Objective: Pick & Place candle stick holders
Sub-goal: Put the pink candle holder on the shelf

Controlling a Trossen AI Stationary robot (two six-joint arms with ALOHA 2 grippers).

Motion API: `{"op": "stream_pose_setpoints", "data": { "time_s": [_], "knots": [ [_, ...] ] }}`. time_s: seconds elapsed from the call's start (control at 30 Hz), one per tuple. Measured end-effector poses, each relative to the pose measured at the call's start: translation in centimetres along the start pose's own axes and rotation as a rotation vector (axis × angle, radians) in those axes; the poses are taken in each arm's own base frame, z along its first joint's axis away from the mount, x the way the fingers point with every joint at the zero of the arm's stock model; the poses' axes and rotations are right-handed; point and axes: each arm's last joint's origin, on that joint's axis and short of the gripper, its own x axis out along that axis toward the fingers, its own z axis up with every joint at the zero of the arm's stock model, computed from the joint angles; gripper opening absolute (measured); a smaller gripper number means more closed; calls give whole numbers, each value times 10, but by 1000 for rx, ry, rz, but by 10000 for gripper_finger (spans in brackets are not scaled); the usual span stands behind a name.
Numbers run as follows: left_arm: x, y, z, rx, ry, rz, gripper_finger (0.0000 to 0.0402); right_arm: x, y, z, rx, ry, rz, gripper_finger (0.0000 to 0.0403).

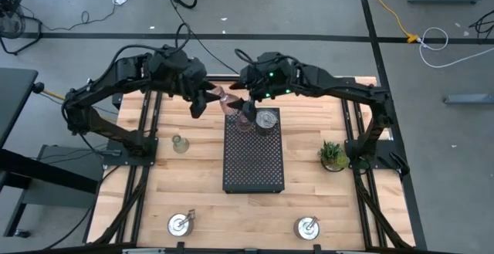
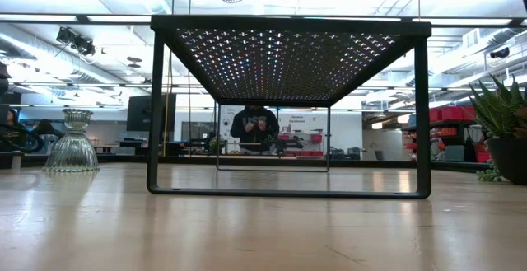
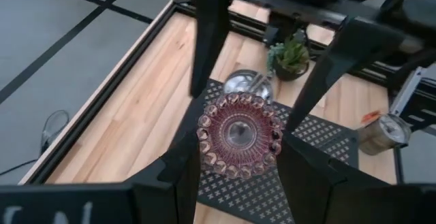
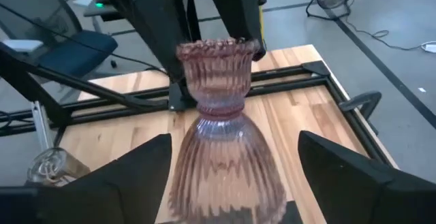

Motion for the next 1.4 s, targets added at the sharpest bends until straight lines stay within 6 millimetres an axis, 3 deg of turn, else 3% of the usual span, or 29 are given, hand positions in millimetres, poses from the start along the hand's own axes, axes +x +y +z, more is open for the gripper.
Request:
{"op": "stream_pose_setpoints", "data": {
  "time_s": [0.5,0.73,0.9,1.13,1.4],
  "knots": [
    [1,-8,2,5,-30,-44,168,7,6,6,-10,-78,23,327],
    [1,-8,4,5,-48,-48,168,20,7,2,-12,-66,25,321],
    [1,-8,5,5,-56,-49,168,27,9,0,-14,-72,10,270],
    [3,-8,5,4,-48,-54,168,25,10,3,-28,-93,30,130],
    [2,-9,5,1,-50,-53,168,25,10,3,-22,-92,59,123]
  ]
}}
